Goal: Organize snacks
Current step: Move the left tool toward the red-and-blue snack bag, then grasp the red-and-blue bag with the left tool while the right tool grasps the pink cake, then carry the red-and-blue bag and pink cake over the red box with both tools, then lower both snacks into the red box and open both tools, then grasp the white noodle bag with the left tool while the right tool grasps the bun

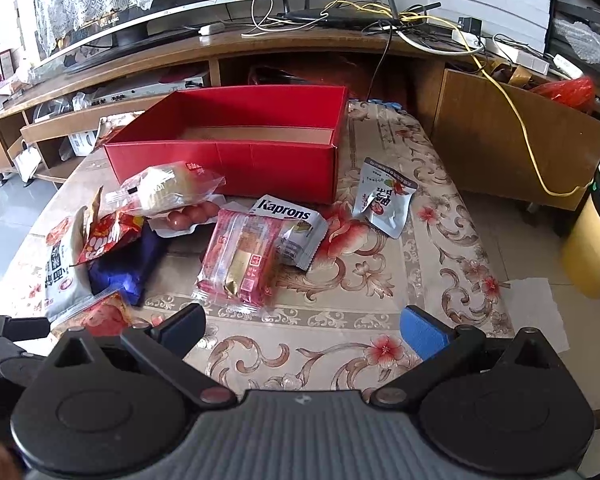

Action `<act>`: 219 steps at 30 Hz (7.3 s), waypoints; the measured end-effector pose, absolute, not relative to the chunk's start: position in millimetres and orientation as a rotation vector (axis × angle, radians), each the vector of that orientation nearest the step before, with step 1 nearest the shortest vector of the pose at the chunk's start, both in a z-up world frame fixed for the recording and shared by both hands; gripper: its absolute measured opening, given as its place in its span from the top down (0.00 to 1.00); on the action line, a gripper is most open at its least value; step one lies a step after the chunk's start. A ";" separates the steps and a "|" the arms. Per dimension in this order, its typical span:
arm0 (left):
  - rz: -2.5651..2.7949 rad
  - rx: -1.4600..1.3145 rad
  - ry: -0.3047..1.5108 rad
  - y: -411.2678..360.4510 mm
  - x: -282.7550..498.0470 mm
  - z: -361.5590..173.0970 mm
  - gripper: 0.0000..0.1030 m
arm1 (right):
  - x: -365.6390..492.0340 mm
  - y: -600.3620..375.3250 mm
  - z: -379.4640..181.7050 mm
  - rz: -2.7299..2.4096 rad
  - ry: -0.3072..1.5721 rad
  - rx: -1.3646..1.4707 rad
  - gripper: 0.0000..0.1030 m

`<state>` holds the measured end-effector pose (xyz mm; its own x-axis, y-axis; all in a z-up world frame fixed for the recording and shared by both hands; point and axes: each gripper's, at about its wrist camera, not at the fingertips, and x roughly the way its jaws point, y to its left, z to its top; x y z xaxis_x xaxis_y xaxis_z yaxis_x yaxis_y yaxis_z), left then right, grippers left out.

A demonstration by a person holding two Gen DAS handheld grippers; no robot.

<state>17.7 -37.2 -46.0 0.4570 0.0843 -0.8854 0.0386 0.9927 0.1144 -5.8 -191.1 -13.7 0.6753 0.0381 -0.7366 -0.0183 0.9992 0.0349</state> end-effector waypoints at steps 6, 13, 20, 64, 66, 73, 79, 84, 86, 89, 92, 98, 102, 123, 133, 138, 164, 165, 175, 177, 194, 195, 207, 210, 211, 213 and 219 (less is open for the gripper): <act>0.014 0.005 1.130 -15.3 22.8 -50.4 0.02 | -1.6 -193.3 -15.7 0.019 0.838 0.034 0.00; 0.017 0.015 1.104 -7.9 24.9 -49.6 0.08 | 20.7 -186.2 -20.3 0.006 0.870 0.025 0.00; 0.026 -0.008 1.077 4.9 28.5 -45.3 0.20 | 51.7 -172.2 -27.8 0.018 0.927 0.109 0.00; 0.018 0.007 1.063 5.5 21.5 -43.6 0.32 | 54.3 -164.8 -51.6 0.152 1.007 0.036 0.33; 0.014 -0.001 1.064 6.8 20.4 -43.0 0.34 | 49.7 -166.5 -48.4 0.165 1.003 0.040 0.33; 0.005 0.000 1.053 5.0 17.6 -37.8 0.40 | 35.6 -169.5 -31.9 0.206 0.966 0.063 0.33; -0.011 0.019 1.037 -0.7 15.3 -30.9 0.42 | 32.1 -169.4 -22.9 0.229 0.944 0.074 0.33; -0.038 0.008 1.007 -4.2 15.7 -17.5 0.42 | 30.9 -170.3 -15.0 0.240 0.922 0.083 0.33; -0.055 0.002 0.991 -6.7 17.0 -10.5 0.42 | 31.6 -170.4 -11.2 0.243 0.912 0.085 0.33; -0.071 -0.001 0.970 -9.5 22.4 -2.4 0.42 | 33.9 -171.0 -6.1 0.242 0.899 0.089 0.33; -0.076 0.001 0.944 -11.3 32.6 6.1 0.42 | 39.2 -172.1 -0.4 0.239 0.886 0.097 0.33; -0.080 0.014 0.897 -15.5 58.6 19.0 0.42 | 55.8 -173.8 13.0 0.231 0.853 0.103 0.33; -0.092 0.025 0.872 -21.6 77.0 24.5 0.42 | 70.2 -175.0 20.9 0.229 0.833 0.109 0.33; -0.090 0.066 0.814 -41.4 156.9 34.6 0.42 | 154.4 -188.6 33.3 0.186 0.791 0.114 0.33; -0.077 0.072 0.819 -45.1 199.6 27.1 0.43 | 200.7 -192.9 27.3 0.174 0.797 0.130 0.34; -0.069 0.058 0.831 -43.5 221.7 20.6 0.43 | 224.3 -193.7 18.0 0.183 0.813 0.145 0.34; 0.016 0.083 0.939 -31.7 252.9 -27.3 0.33 | 263.0 -176.4 -30.5 0.213 0.890 0.050 0.32; 0.019 0.088 0.939 -31.1 252.8 -27.2 0.33 | 262.8 -175.7 -30.2 0.215 0.891 0.047 0.32; 0.028 0.112 0.890 -29.9 241.5 -11.0 0.26 | 252.8 -171.7 -25.3 0.216 0.887 0.025 0.31; 0.022 0.105 0.880 -29.0 238.7 -5.9 0.24 | 249.6 -172.3 -21.3 0.210 0.876 0.019 0.31; 0.014 0.014 0.878 1.7 198.6 17.2 0.18 | 211.1 -160.9 2.9 0.257 0.853 0.031 0.31; 0.018 0.008 0.879 5.1 194.7 18.2 0.18 | 207.9 -158.4 3.9 0.265 0.856 0.030 0.31; 0.049 -0.052 0.909 46.6 150.6 19.0 0.15 | 171.3 -123.3 5.3 0.362 0.912 0.039 0.30; 0.051 -0.070 0.924 55.8 145.3 15.7 0.15 | 168.0 -115.7 1.6 0.366 0.928 0.036 0.29; 0.053 -0.071 0.929 58.3 144.0 14.1 0.15 | 168.7 -112.6 -0.5 0.360 0.937 0.033 0.29; 0.065 -0.073 0.937 64.1 143.0 11.2 0.15 | 170.5 -108.8 -4.5 0.352 0.956 0.043 0.29; 0.097 -0.113 0.944 86.0 139.2 8.4 0.15 | 177.3 -88.2 -11.6 0.363 1.010 0.058 0.25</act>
